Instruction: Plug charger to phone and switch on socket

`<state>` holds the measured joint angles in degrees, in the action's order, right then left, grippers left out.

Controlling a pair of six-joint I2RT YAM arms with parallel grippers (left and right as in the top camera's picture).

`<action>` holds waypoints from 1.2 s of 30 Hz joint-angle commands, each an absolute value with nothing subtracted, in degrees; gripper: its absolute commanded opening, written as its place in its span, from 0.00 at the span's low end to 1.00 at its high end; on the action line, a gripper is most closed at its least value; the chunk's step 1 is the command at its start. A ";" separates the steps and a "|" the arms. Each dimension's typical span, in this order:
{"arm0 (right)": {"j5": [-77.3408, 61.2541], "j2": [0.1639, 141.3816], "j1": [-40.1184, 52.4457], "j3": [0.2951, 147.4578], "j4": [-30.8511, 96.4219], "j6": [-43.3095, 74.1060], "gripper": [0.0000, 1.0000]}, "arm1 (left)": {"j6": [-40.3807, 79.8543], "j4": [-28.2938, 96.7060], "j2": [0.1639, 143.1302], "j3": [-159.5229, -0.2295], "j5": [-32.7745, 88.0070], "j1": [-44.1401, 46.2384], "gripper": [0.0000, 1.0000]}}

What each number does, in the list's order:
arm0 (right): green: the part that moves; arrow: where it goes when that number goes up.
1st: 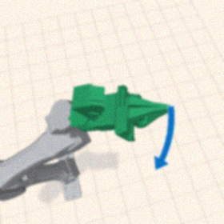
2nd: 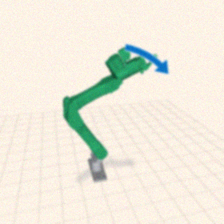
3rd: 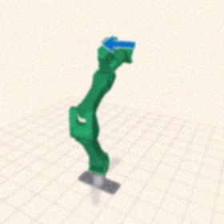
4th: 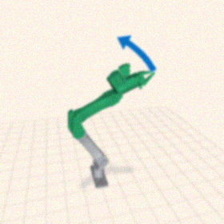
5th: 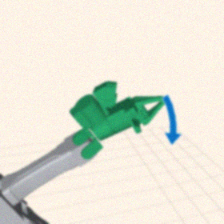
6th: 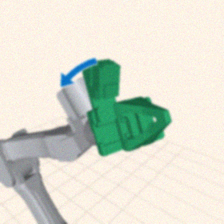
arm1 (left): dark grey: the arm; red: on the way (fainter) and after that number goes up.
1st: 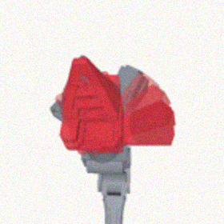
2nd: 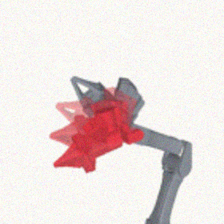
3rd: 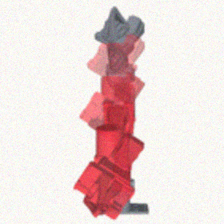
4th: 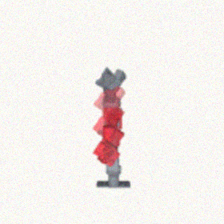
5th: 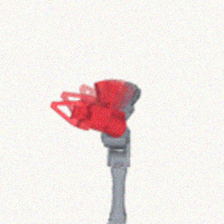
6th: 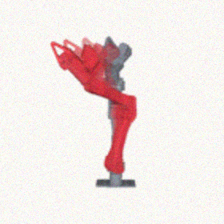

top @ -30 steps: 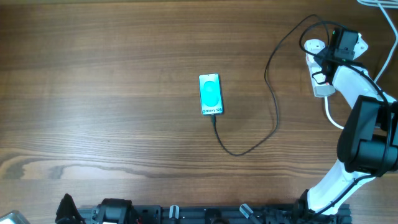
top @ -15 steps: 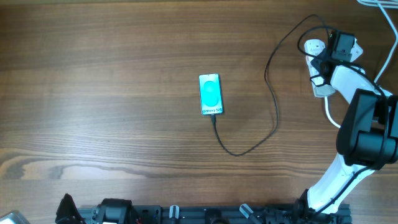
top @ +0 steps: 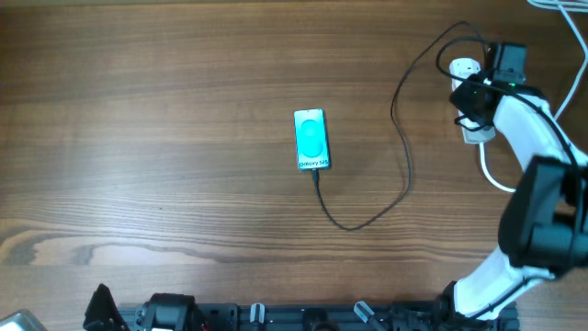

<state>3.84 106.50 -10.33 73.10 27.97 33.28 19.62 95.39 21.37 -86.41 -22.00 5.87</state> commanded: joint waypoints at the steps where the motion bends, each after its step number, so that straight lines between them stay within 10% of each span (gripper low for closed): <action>1: 2.68 98.89 -10.41 73.03 30.87 32.99 0.04 | 20.23 94.52 19.84 -86.08 -20.34 5.76 1.00; 25: 2.68 73.17 -1.13 73.01 38.46 32.99 0.04 | 31.40 89.34 0.32 -77.84 -24.43 8.14 1.00; 36: 2.66 70.00 -1.13 73.01 40.51 31.64 0.04 | 34.76 42.24 0.34 -42.06 -22.98 8.16 1.00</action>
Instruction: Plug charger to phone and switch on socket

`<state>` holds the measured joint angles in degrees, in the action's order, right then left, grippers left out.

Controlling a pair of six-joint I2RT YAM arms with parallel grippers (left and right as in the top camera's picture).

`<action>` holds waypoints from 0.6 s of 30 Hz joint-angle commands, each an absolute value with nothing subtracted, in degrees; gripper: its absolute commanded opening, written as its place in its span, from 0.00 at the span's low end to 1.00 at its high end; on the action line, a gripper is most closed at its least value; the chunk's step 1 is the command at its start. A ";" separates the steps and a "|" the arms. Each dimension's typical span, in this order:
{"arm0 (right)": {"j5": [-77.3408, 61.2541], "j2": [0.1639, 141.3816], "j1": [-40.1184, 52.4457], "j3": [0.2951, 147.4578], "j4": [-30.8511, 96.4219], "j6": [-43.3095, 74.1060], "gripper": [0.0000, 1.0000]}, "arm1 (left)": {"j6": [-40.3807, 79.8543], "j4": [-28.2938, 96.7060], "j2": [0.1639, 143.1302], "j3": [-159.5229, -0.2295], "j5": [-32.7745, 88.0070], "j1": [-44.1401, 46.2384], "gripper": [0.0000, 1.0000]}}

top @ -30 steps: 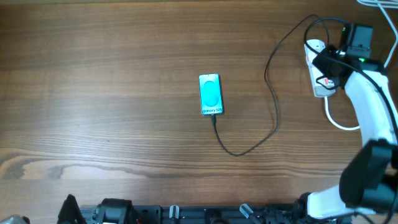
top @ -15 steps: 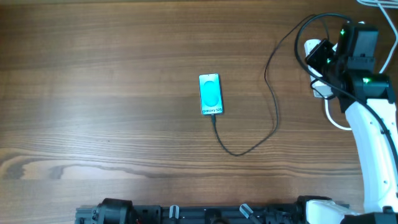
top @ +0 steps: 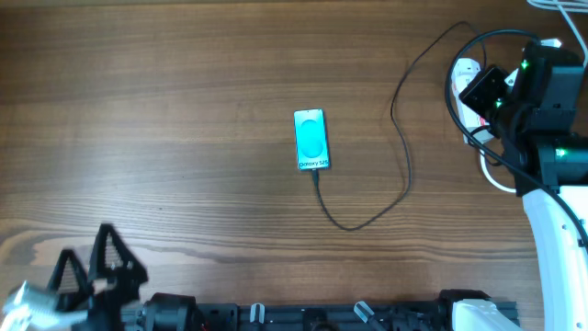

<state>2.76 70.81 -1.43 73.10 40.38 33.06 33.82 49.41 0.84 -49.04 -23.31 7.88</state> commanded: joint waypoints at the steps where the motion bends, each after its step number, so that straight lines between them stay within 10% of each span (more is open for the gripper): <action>1: 2.66 70.00 -1.13 73.01 40.49 31.64 0.04 | 34.76 40.03 0.34 -40.14 -22.98 8.14 1.00; 18: 2.39 69.93 -1.13 73.01 44.10 31.66 0.04 | 34.79 7.73 0.38 -8.29 -25.34 8.14 1.00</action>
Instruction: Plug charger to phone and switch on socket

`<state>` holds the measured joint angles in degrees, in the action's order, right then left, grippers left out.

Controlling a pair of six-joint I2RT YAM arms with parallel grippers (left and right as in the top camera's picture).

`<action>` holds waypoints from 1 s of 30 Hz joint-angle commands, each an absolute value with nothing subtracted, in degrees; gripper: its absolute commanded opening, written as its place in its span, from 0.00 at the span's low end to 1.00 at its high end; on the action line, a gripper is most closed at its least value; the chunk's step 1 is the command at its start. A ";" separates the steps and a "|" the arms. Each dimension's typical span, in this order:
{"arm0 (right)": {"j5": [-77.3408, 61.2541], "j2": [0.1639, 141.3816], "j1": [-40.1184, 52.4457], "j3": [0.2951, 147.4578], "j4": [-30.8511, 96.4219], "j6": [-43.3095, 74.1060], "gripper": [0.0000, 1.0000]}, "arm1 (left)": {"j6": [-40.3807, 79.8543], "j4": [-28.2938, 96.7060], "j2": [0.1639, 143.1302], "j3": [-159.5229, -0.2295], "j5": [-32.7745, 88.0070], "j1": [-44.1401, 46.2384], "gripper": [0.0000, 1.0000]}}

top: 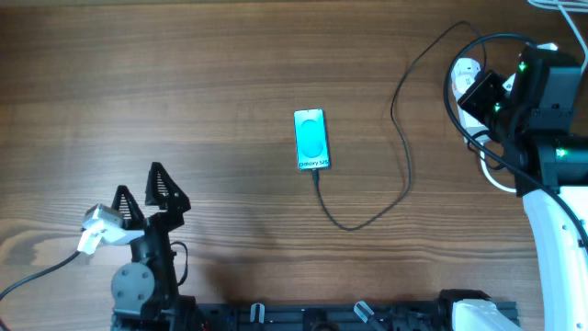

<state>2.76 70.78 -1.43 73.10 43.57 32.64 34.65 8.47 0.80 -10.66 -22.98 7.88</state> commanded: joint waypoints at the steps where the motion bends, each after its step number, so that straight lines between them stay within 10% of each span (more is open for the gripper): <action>1: 2.39 69.84 -1.13 73.01 44.31 31.68 0.04 | 34.79 7.68 0.38 -7.60 -25.54 8.14 1.00; 30: 2.44 41.10 -1.13 73.03 63.70 31.46 0.04 | 34.79 7.03 3.92 -2.26 -27.75 8.10 1.00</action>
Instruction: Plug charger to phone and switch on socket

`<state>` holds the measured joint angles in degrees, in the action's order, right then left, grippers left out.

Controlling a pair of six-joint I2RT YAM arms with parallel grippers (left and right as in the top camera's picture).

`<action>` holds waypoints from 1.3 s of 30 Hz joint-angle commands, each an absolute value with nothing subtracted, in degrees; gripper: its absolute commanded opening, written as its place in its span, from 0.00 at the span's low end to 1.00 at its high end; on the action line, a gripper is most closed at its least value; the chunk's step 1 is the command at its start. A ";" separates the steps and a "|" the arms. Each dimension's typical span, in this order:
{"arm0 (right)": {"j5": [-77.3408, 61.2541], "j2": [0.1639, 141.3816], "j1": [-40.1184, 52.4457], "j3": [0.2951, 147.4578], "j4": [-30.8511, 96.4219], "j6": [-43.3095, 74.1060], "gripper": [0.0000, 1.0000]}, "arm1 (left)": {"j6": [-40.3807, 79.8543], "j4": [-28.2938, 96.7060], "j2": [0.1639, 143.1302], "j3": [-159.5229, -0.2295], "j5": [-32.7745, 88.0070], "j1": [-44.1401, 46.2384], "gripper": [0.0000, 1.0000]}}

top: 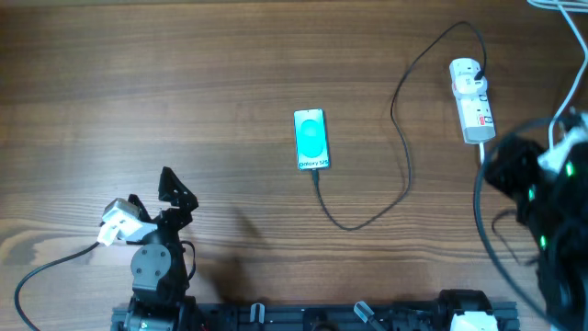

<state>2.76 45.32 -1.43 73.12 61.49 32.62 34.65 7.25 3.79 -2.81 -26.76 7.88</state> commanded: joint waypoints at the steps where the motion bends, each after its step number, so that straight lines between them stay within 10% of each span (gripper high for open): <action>1: 2.39 39.46 -1.13 73.03 65.12 31.51 0.04 | 34.79 7.03 3.92 -2.26 -27.75 8.10 1.00; 11: 0.27 33.63 -1.13 73.03 80.01 31.40 0.29 | 34.79 7.03 3.92 -2.26 -27.75 8.10 1.00; 12: -0.23 33.63 -1.13 73.01 81.28 31.70 0.52 | 34.79 7.03 3.92 -2.26 -27.75 8.10 1.00; 13: -0.36 33.63 -1.13 73.01 81.69 31.73 1.00 | 34.79 7.03 3.92 -2.26 -27.75 8.10 1.00; 22: 5.19 33.63 -1.13 72.64 78.06 26.65 1.00 | 34.79 7.03 3.92 -2.26 -27.75 8.10 1.00; 29: -1.85 33.69 -1.13 64.90 51.40 5.67 1.00 | 34.79 7.03 3.92 -2.26 -27.75 8.10 1.00; 39: -8.29 26.33 -1.13 31.40 8.91 4.71 1.00 | 34.79 7.03 3.92 -2.26 -27.75 8.10 1.00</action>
